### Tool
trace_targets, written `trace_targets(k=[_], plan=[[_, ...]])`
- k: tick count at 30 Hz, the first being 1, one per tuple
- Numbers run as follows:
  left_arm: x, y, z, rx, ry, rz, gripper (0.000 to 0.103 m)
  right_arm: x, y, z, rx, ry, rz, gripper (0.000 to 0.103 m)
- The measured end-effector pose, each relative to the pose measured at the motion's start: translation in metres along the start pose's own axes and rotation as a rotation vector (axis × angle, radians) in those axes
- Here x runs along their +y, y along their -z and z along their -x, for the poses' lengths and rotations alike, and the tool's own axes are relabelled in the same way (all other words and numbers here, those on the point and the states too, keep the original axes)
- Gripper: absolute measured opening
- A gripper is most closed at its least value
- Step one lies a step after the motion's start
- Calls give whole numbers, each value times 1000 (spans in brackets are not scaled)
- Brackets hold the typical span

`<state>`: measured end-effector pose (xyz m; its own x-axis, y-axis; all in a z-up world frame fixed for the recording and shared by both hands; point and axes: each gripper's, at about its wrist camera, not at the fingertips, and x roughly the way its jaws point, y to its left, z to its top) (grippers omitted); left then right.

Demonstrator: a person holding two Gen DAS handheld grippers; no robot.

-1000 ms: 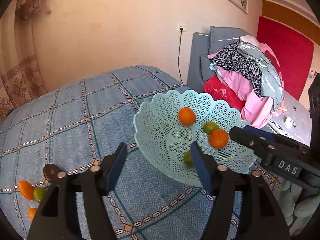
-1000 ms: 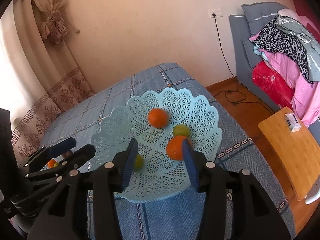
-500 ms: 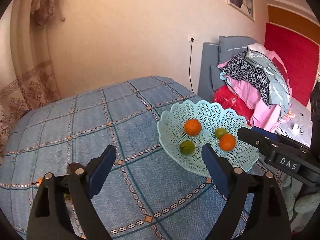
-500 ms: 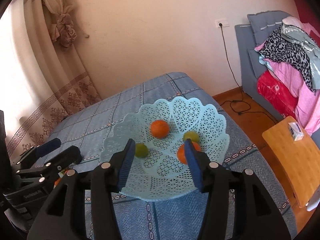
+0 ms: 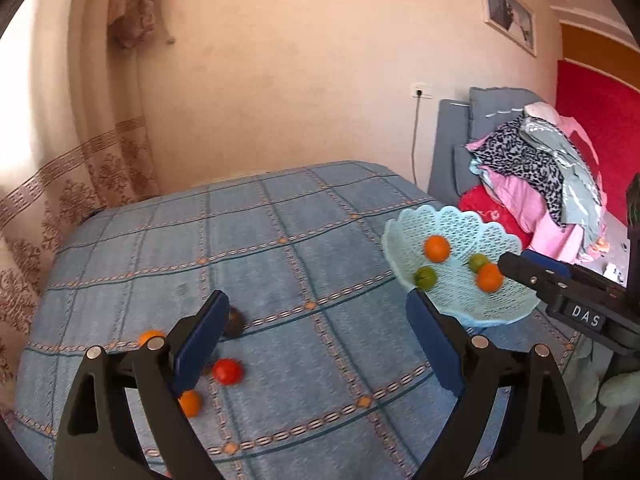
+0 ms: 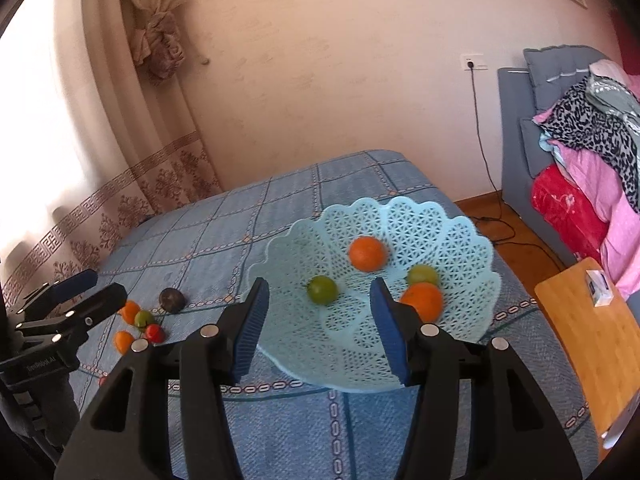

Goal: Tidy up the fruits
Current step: 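Move both open tools back toward the remaining fruit on the bed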

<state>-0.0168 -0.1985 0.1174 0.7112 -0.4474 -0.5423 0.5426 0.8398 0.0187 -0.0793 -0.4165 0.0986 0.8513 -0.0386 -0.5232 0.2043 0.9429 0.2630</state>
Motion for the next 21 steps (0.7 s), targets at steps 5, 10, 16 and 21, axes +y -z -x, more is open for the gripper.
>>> trace_targets(k=[5, 10, 16, 21], plan=[[25, 10, 9, 7, -49, 27, 89, 14, -1, -4, 11, -25, 19, 55], [57, 23, 8, 42, -104, 81, 89, 39, -1, -13, 29, -66, 55, 57], [82, 41, 4, 86, -138, 129, 89, 70, 6, -29, 71, -109, 101, 57], [99, 59, -5, 132, -164, 154, 89, 98, 17, -47, 124, -151, 148, 57]])
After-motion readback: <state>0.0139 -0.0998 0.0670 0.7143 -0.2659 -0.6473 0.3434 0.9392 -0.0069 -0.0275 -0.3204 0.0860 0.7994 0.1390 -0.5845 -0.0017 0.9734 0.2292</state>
